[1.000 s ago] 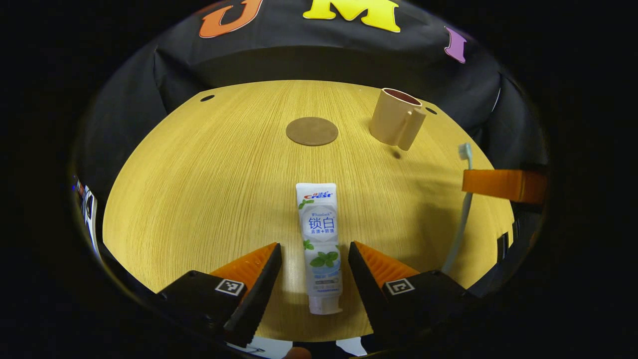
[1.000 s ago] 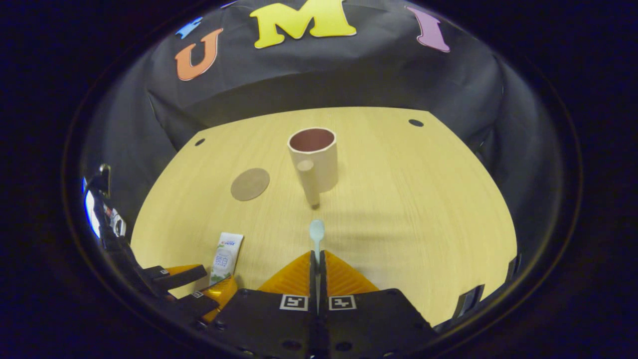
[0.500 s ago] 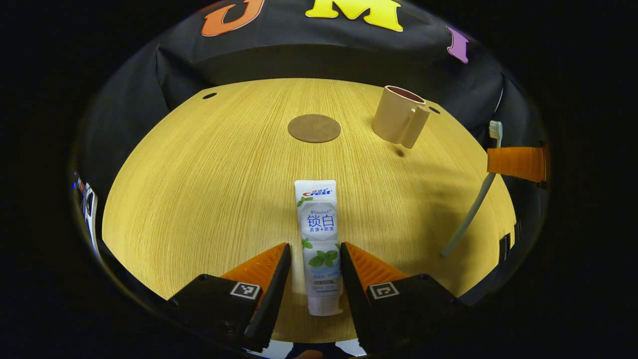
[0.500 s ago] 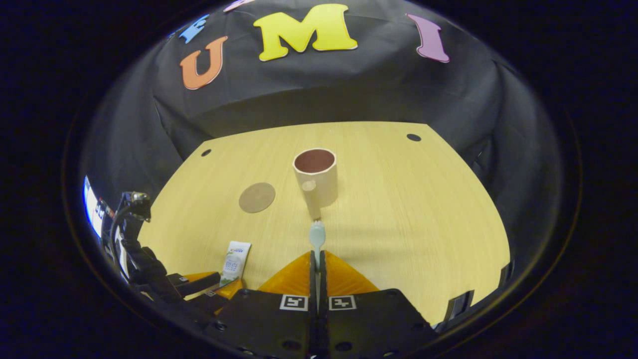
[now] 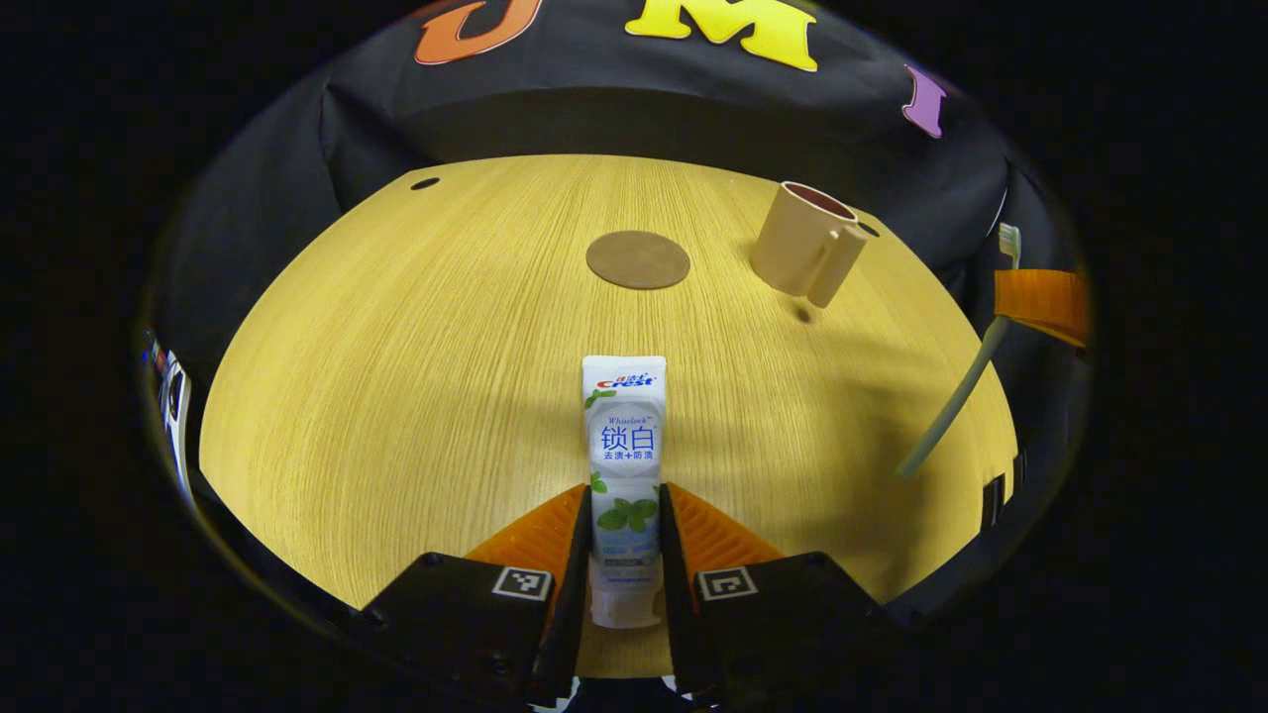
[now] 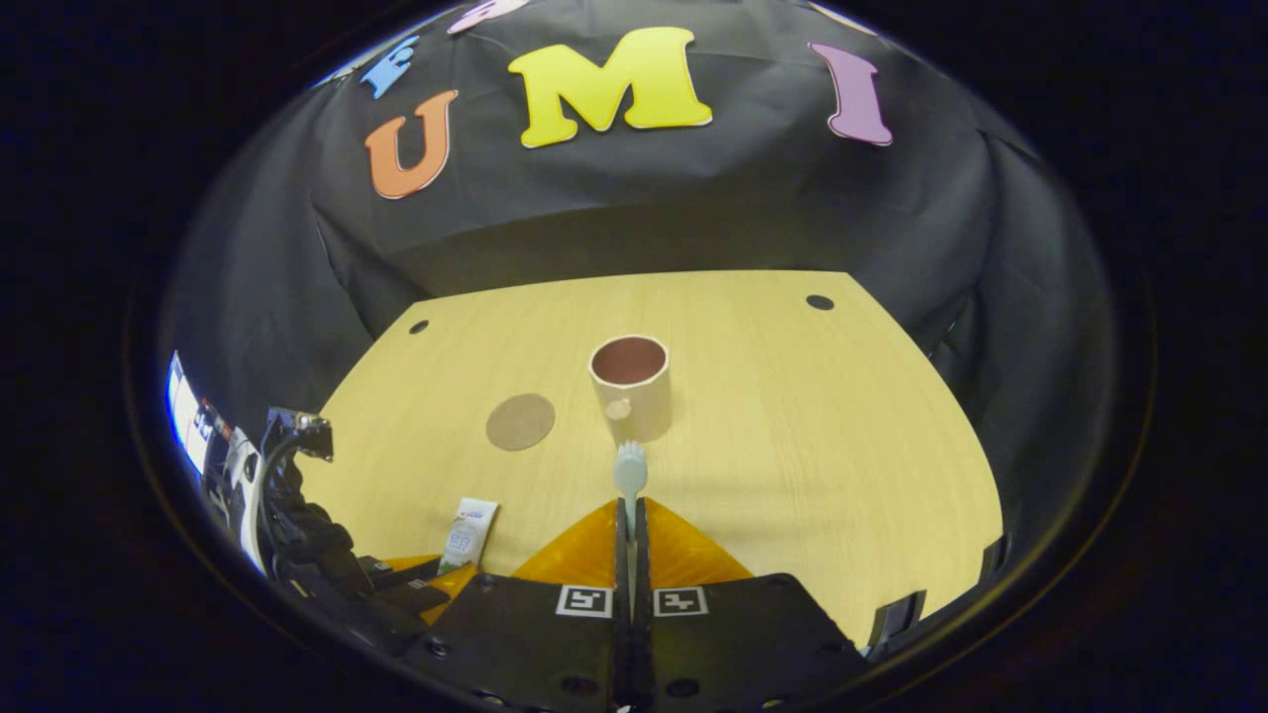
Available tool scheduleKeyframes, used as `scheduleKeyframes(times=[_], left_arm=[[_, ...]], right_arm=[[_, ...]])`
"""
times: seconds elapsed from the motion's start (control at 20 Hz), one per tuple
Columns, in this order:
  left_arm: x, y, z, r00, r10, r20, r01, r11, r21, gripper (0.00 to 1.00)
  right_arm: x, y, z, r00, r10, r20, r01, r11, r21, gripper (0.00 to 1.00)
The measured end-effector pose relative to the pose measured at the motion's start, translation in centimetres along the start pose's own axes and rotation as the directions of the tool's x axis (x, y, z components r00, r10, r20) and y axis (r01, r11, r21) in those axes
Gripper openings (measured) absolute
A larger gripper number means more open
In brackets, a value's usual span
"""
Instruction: Put the toothbrush and toothpaste on the desktop into the cup, then pick up the cup and place it on the coaster on the desktop.
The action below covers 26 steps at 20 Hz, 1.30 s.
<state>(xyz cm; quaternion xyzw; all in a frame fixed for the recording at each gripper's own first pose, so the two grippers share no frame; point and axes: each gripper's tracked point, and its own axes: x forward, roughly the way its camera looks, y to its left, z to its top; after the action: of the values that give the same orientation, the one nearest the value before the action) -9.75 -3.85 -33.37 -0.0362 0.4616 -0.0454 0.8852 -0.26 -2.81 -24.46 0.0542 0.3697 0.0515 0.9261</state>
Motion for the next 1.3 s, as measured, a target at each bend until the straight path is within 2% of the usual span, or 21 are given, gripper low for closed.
scheduleKeyframes(times=[0.2, 0.3, 0.65, 0.85, 1.1, 1.3], left_arm=[[-2.0, 0.0, 3.3, 0.994, -0.017, 0.111, 0.018, 1.000, -0.011, 0.39], [-2.9, 0.0, 5.6, 0.985, -0.017, 0.172, 0.019, 1.000, -0.010, 0.39], [-6.4, 0.6, 12.7, 0.943, -0.006, 0.332, 0.007, 1.000, -0.002, 0.39], [-7.5, 1.2, 14.7, 0.923, 0.013, 0.384, -0.013, 1.000, -0.002, 0.38], [-8.1, 2.0, 17.0, 0.907, 0.037, 0.420, -0.039, 0.999, -0.003, 0.38], [-8.6, 2.2, 18.1, 0.898, 0.053, 0.437, -0.055, 0.998, -0.008, 0.38]], right_arm=[[-0.3, -2.4, 1.0, 0.999, 0.023, 0.048, -0.022, 1.000, -0.008, 0.01], [-0.4, -2.2, 2.6, 0.996, 0.035, 0.086, -0.033, 0.999, -0.025, 0.00], [1.8, -0.5, 13.8, 0.967, 0.071, 0.245, -0.060, 0.997, -0.053, 0.00], [4.0, 0.1, 17.7, 0.950, 0.080, 0.301, -0.058, 0.995, -0.079, 0.00], [8.3, 0.7, 18.3, 0.944, 0.095, 0.315, -0.062, 0.992, -0.113, 0.01], [12.3, 0.3, 15.9, 0.961, 0.085, 0.262, -0.057, 0.992, -0.114, 0.01]])
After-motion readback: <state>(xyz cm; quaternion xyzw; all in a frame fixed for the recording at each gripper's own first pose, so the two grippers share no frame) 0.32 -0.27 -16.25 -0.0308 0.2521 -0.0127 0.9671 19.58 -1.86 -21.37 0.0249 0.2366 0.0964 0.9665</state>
